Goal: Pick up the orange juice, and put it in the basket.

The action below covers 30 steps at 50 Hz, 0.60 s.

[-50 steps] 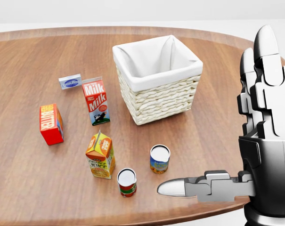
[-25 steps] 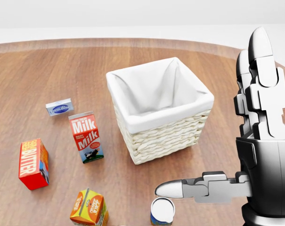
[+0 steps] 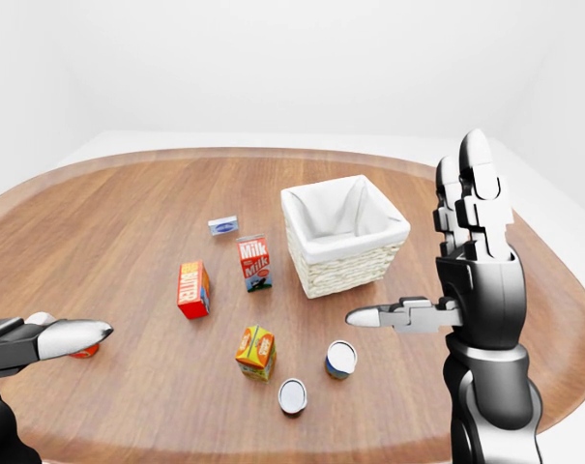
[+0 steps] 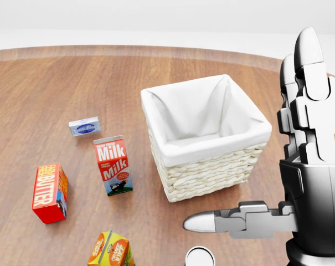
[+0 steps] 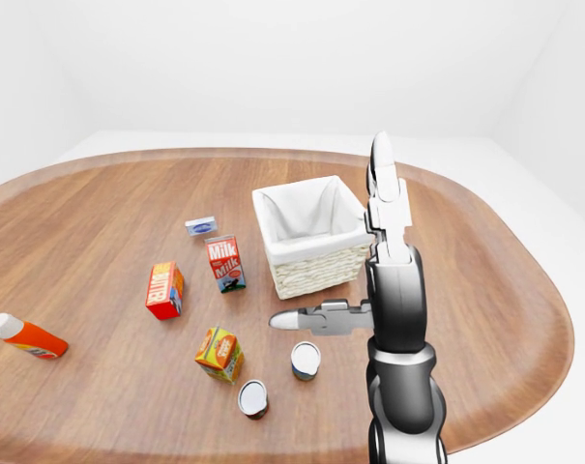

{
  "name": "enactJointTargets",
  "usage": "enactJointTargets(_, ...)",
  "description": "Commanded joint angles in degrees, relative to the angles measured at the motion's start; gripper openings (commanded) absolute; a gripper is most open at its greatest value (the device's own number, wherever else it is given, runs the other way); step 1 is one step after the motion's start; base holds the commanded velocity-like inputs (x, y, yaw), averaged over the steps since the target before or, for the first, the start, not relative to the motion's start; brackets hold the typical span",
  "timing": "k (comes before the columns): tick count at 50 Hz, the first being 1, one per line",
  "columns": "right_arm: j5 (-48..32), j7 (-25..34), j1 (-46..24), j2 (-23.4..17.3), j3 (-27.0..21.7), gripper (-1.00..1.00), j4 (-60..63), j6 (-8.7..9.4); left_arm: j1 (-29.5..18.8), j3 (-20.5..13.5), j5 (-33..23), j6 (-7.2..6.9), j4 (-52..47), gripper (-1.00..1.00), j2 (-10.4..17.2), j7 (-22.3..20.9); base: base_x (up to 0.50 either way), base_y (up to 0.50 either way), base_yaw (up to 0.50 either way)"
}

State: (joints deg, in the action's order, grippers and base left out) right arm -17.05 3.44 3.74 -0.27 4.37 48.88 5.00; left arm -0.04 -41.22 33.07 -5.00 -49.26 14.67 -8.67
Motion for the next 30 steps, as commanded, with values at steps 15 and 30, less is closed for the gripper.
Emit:
enactJointTargets(15,-10.0,5.1,-2.0,-0.4,3.8,1.0,0.8,0.0,0.2,-0.1,0.2,0.0,-0.3,1.0,-0.1,0.1,0.03,0.0,0.0)
enactJointTargets(30,-15.3,9.1,-3.6,1.0,9.4,1.0,2.0,0.0,0.0,-0.1,0.1,0.0,0.0,1.0,0.0,0.1,0.0,0.0,0.0)
